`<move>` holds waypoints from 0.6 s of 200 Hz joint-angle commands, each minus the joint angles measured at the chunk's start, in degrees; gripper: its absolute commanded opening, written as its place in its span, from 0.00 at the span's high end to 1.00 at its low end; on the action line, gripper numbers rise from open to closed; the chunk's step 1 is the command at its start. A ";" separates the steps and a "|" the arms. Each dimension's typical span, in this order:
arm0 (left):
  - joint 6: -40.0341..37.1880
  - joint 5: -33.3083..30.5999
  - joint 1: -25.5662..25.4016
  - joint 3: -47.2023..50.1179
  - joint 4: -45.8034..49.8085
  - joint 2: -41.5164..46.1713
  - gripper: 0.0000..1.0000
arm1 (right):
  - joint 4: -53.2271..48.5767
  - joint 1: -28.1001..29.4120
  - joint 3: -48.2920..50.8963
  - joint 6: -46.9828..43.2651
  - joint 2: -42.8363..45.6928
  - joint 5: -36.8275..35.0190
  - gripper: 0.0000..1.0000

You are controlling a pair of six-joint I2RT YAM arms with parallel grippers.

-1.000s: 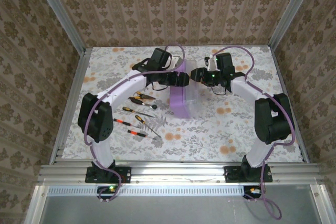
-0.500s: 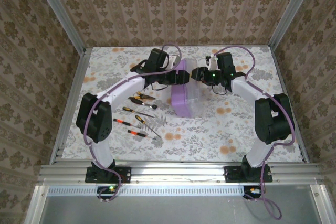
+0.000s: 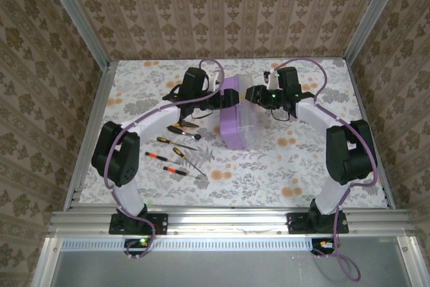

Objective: Pack the tool kit

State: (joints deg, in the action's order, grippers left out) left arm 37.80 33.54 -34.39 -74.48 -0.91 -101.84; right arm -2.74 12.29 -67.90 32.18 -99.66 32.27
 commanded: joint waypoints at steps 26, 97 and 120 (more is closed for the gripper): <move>3.45 6.71 -1.64 1.63 -13.92 1.12 0.27 | -1.76 2.83 -0.57 -0.72 -3.05 2.84 0.53; 4.55 6.64 -1.38 3.01 -17.78 1.82 0.28 | -1.73 2.82 -0.85 -0.63 -3.99 2.71 0.54; 4.70 6.06 -1.38 3.52 -18.65 2.24 0.31 | -1.65 2.82 -0.95 -0.51 -4.35 2.82 0.54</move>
State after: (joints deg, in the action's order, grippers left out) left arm 41.69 33.91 -33.65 -70.85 -9.76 -101.80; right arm -1.41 12.19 -68.86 32.40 -100.86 31.66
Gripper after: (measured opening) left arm 0.701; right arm 0.464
